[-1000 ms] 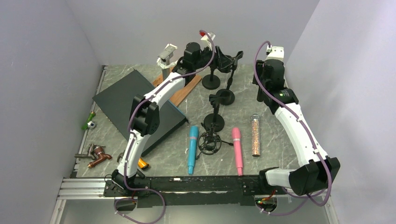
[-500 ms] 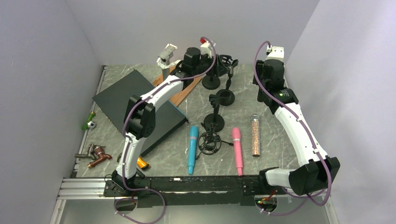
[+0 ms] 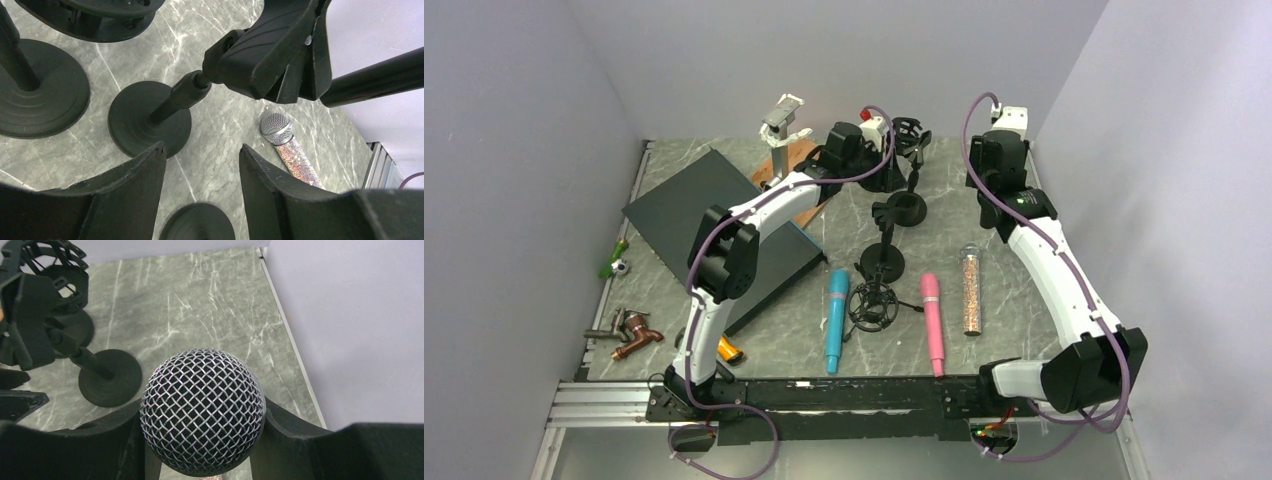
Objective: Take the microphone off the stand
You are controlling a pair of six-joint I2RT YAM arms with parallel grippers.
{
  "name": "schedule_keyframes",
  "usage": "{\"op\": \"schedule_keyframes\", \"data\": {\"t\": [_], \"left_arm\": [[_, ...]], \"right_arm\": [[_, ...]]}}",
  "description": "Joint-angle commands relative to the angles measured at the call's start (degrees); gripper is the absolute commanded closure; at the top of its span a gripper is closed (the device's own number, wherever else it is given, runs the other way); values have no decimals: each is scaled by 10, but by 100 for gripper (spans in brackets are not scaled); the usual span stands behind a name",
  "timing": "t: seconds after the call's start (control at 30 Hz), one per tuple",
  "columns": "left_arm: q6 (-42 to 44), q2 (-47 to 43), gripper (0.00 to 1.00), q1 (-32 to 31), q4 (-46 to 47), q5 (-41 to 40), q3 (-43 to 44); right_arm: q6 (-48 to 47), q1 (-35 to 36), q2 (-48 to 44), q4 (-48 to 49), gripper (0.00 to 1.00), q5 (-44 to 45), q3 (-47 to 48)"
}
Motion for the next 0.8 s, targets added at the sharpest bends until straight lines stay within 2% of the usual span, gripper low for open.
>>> {"op": "schedule_keyframes", "data": {"t": [0.0,0.2,0.3,0.57,0.77], "left_arm": [[14,-39,40,-1,7,-1,7],[7,-91,35,6,39,39,18],[-14,-88,34,17,80,65,44],[-46,17,31,26,102,74,195],[-58,83,31,11,142,71,221]], "right_arm": [[9,-2,3,1,100,24,-12],[8,-2,2,6,100,18,-17],[8,-2,-1,12,100,11,-13],[-3,-2,-11,26,100,6,-10],[-10,-3,-18,28,100,3,-6]]}}
